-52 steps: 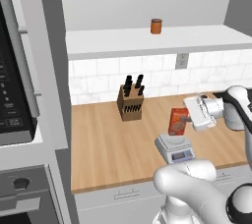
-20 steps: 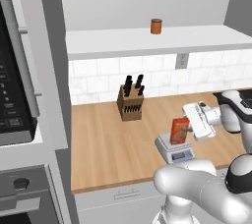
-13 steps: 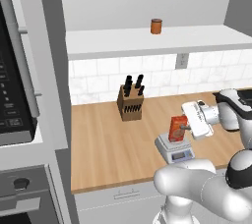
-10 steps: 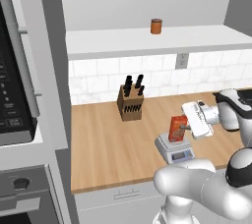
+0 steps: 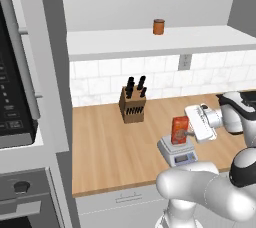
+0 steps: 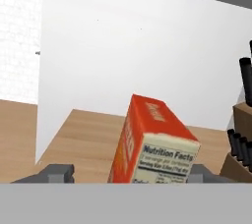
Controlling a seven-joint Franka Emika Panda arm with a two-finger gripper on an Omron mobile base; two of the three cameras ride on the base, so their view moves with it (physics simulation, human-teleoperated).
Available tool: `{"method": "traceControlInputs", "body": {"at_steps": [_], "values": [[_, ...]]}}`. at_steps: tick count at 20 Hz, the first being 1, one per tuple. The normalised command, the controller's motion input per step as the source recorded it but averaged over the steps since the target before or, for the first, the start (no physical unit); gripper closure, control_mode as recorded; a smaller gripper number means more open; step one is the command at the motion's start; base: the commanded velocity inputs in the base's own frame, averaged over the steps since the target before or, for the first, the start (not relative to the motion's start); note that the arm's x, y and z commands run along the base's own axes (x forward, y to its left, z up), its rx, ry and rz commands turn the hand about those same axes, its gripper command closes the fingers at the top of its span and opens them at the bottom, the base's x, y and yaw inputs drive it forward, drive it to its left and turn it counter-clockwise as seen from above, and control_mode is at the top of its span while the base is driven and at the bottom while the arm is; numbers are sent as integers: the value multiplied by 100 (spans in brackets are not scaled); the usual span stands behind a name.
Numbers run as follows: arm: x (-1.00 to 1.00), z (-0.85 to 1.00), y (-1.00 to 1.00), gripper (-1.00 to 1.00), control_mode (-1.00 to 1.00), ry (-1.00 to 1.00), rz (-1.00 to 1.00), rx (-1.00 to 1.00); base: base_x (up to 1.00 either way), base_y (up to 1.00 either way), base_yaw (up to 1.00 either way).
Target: Pick the boxed food and place it on the digital scale for weighing, and close the cabinet.
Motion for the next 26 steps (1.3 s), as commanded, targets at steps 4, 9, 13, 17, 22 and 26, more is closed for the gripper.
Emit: {"method": "traceControlInputs", "body": {"at_steps": [4, 9, 13, 17, 22, 26], "values": [[2, 0, -5, -100, -100, 0, 0, 0, 0, 0, 0], [0, 0, -20, -100, -100, 0, 0, 0, 0, 0, 0], [0, 0, -32, -100, -100, 0, 0, 0, 0, 0, 0], [-36, 4, -27, -100, -100, -8, -8, 1, 0, 0, 0], [-57, 16, -19, -100, -100, -23, -22, 9, 0, 0, 0], [-65, 36, -32, -100, -100, -23, -26, 27, 0, 0, 0]]}}
